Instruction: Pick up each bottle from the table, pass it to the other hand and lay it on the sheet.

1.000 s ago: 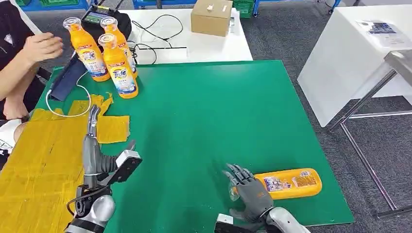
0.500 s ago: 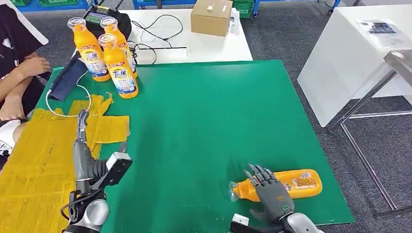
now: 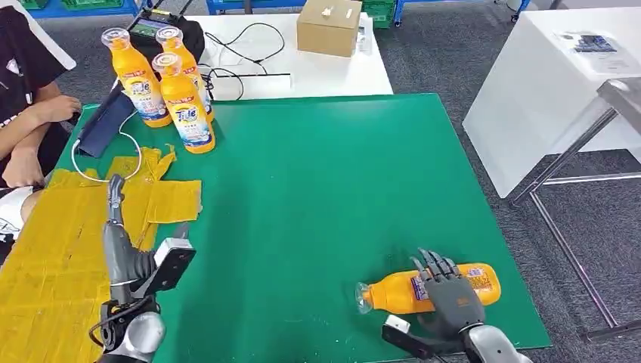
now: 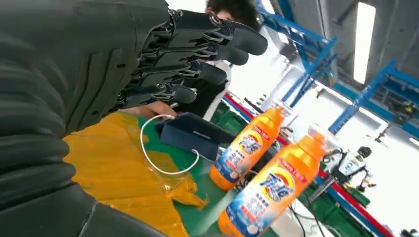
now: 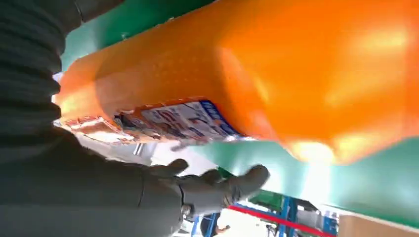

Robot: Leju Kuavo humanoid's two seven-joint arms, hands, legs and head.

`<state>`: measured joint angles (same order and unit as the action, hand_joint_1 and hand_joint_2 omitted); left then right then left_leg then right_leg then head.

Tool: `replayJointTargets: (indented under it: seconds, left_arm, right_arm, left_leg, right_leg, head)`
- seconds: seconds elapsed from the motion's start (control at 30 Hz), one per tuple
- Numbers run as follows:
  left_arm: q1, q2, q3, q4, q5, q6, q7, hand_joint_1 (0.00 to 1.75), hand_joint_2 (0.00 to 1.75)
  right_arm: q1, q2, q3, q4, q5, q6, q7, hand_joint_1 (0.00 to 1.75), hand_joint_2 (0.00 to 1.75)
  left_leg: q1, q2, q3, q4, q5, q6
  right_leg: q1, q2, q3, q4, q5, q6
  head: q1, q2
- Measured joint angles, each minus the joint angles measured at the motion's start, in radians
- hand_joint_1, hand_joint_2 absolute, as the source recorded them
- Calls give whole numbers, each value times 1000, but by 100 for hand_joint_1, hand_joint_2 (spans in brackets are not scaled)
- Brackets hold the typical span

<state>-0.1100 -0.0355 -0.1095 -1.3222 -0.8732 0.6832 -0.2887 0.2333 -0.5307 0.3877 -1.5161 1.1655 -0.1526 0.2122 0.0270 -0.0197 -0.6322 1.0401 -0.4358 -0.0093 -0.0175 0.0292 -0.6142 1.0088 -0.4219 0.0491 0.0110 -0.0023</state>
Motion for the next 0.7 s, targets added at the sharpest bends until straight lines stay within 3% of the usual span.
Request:
replayJointTargets:
  seconds: [0.43,0.7]
  left_arm:
    - [-3,3,20,-8,37,-2,-30,0,175]
    - [-21,3,20,-2,56,-3,-47,0,175]
  right_arm:
    - [-18,7,-115,129,-56,16,-107,0,175]
    - [-47,5,-170,207,-73,60,-130,0,175]
  left_leg:
    - [0,1,3,0,-1,1]
    - [0,3,14,0,-5,4]
  right_leg:
    - [0,0,2,-1,0,0]
    - [0,1,2,-3,-4,-1]
  head:
    - [0,0]
    - [0,0]
